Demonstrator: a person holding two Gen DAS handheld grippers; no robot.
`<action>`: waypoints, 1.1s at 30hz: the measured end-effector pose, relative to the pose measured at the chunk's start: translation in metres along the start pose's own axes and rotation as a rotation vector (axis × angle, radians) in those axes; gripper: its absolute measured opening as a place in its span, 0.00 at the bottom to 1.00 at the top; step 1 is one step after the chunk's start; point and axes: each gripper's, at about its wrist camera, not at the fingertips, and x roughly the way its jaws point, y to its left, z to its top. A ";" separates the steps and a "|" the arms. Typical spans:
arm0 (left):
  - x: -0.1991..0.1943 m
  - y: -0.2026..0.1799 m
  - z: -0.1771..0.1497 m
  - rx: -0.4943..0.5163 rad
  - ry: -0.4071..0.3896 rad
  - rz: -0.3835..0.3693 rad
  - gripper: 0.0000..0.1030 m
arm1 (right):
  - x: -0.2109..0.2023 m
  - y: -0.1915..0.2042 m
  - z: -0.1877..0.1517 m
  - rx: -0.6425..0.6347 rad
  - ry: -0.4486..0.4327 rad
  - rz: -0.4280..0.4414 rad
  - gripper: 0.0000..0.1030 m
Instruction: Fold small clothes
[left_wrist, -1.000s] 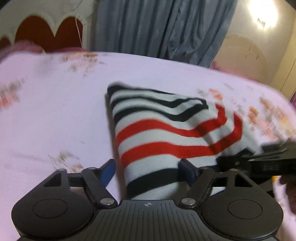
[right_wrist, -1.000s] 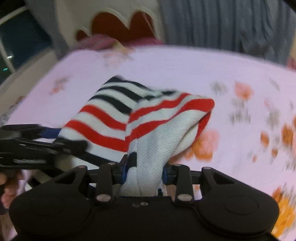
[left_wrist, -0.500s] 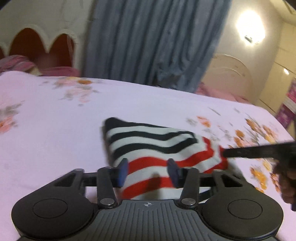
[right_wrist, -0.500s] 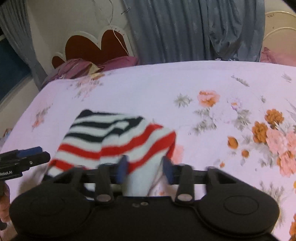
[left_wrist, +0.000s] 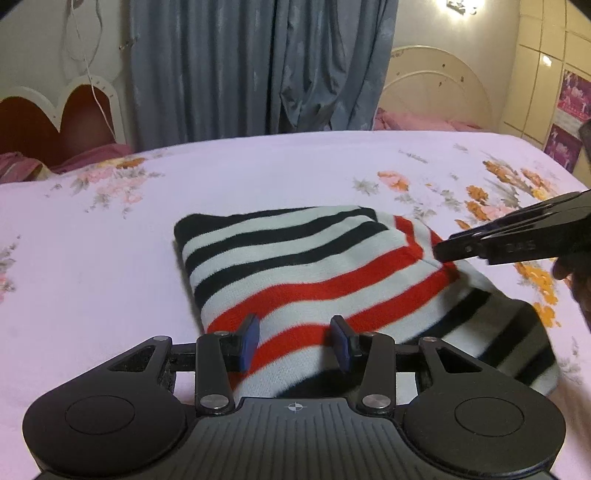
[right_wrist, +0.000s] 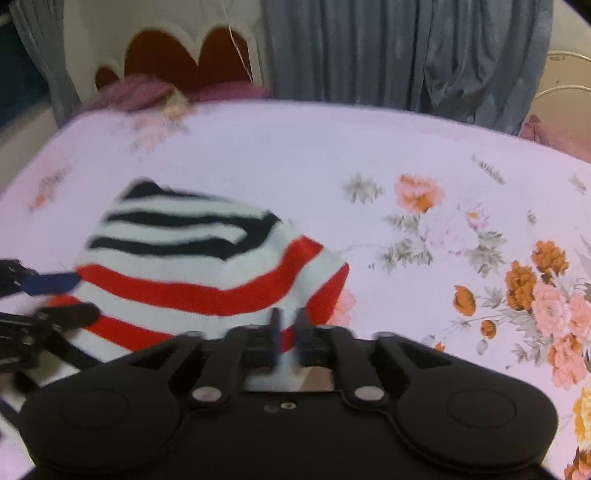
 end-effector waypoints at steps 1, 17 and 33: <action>-0.005 -0.002 -0.002 0.007 -0.004 -0.003 0.41 | -0.009 0.002 -0.003 -0.014 -0.012 0.005 0.23; -0.058 -0.025 -0.075 -0.028 0.023 0.012 0.35 | -0.046 0.049 -0.075 -0.229 0.080 -0.030 0.00; -0.059 -0.035 -0.090 -0.063 0.025 0.083 0.35 | -0.053 0.050 -0.098 -0.168 0.080 -0.018 0.05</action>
